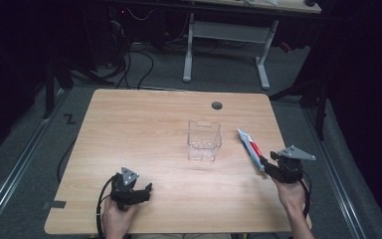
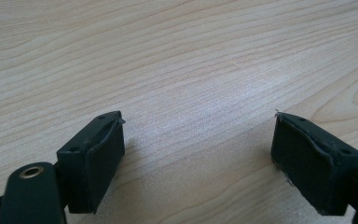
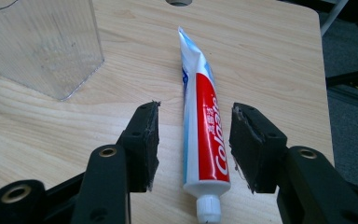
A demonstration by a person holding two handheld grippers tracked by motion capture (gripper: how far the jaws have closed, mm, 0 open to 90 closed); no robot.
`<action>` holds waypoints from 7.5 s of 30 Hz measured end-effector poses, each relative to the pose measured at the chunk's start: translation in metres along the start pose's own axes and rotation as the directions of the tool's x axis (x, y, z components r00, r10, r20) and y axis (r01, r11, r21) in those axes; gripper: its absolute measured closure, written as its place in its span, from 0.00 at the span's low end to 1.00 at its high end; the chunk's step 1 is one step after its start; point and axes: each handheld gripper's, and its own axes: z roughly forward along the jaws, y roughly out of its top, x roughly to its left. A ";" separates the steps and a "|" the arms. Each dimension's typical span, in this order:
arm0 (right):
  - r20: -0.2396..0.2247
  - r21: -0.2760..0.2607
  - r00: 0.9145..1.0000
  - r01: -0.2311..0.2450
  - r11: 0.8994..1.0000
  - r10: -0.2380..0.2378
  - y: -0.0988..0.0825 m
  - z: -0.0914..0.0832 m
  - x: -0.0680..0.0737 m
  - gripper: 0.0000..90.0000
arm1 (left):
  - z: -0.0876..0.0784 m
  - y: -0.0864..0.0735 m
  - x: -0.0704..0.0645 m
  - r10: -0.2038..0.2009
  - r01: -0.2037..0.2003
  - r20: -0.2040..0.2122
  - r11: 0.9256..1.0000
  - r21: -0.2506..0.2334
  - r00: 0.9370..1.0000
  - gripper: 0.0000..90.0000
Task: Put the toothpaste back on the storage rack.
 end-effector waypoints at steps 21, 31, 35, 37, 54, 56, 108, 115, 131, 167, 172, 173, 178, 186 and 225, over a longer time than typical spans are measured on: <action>0.010 0.115 0.999 0.041 0.992 -0.042 0.043 0.042 -0.001 0.54 | 0.000 0.000 0.000 0.002 -0.002 0.004 1.000 -0.002 1.000 0.19; 0.020 0.194 0.996 0.086 0.977 -0.092 0.057 0.071 0.003 0.52 | 0.001 0.001 0.000 0.007 -0.007 0.009 1.000 0.000 1.000 0.19; 0.022 0.223 0.996 0.082 0.971 -0.089 0.061 0.080 0.000 0.52 | 0.001 0.001 0.000 0.007 -0.007 0.009 1.000 0.001 1.000 0.19; 0.018 0.237 0.996 0.086 0.968 -0.092 0.063 0.085 0.000 0.52 | 0.001 0.001 0.000 0.007 -0.007 0.009 1.000 0.001 1.000 0.19; 0.047 0.381 0.997 0.040 0.924 -0.063 0.065 0.132 0.000 0.52 | 0.000 0.000 0.000 0.007 -0.007 0.011 1.000 -0.001 1.000 0.20; 0.047 0.387 0.997 0.033 0.922 -0.056 0.064 0.134 -0.002 0.52 | 0.000 0.000 0.000 0.007 -0.007 0.011 1.000 -0.001 1.000 0.20; -0.068 0.404 0.998 0.044 0.914 -0.017 0.080 0.108 0.000 0.79 | 0.000 0.000 0.000 0.010 -0.010 0.013 1.000 -0.002 1.000 0.19; -0.110 0.318 0.991 0.108 0.942 -0.076 0.084 0.085 0.011 0.79 | 0.000 0.000 0.000 0.011 -0.011 0.013 1.000 -0.002 1.000 0.19; -0.231 0.161 0.972 0.071 0.984 -0.032 0.082 0.052 0.018 0.79 | 0.000 0.000 -0.001 0.013 -0.013 0.015 1.000 -0.002 1.000 0.19; -0.368 -0.055 0.923 0.102 0.993 -0.115 0.113 0.018 0.063 0.79 | 0.000 0.000 -0.001 0.012 -0.012 0.013 1.000 -0.003 1.000 0.19; -0.381 -0.064 0.916 0.107 0.992 -0.123 0.122 0.019 0.070 0.79 | 0.001 0.000 -0.001 0.012 -0.012 0.013 1.000 -0.003 1.000 0.19; -0.388 -0.068 0.913 0.106 0.992 -0.125 0.124 0.020 0.072 0.79 | 0.001 0.000 -0.001 0.012 -0.012 0.013 1.000 -0.003 1.000 0.19; -0.394 -0.083 0.909 0.113 0.990 -0.137 0.132 0.022 0.079 0.79 | 0.001 0.000 -0.001 0.012 -0.012 0.013 1.000 -0.003 1.000 0.19; -0.409 -0.111 0.902 0.099 0.989 -0.136 0.145 0.027 0.091 0.79 | 0.001 0.000 -0.001 0.012 -0.012 0.014 1.000 -0.003 1.000 0.19; -0.390 -0.132 0.916 0.046 0.990 -0.095 0.183 0.071 0.116 0.78 | 0.000 0.000 -0.001 0.016 -0.016 0.016 1.000 -0.002 1.000 0.19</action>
